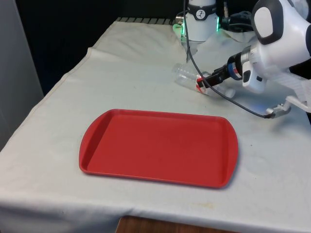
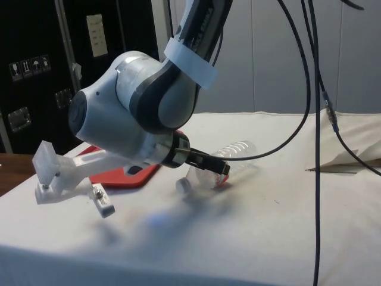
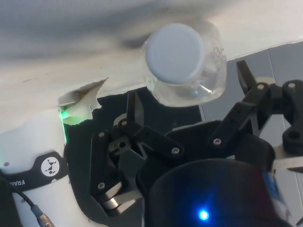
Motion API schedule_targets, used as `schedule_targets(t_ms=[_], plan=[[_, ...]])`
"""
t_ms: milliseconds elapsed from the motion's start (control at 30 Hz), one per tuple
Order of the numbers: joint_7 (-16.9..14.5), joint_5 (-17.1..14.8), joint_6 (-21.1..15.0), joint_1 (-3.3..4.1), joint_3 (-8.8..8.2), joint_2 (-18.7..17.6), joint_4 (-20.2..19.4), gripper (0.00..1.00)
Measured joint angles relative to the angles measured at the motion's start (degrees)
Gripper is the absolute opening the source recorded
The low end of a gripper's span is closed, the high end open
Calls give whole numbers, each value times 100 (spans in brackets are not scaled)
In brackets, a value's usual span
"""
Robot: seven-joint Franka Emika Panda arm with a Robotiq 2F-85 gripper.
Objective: Place the bottle upright on the tray.
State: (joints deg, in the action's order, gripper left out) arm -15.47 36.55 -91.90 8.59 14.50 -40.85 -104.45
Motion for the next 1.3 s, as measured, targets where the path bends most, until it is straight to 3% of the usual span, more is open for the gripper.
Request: schedule_targets(t_ms=[467, 1300], plan=[[46, 0, -6, 34, 11, -206, 183, 100], [46, 0, 0, 40, 6, -212, 183, 100]])
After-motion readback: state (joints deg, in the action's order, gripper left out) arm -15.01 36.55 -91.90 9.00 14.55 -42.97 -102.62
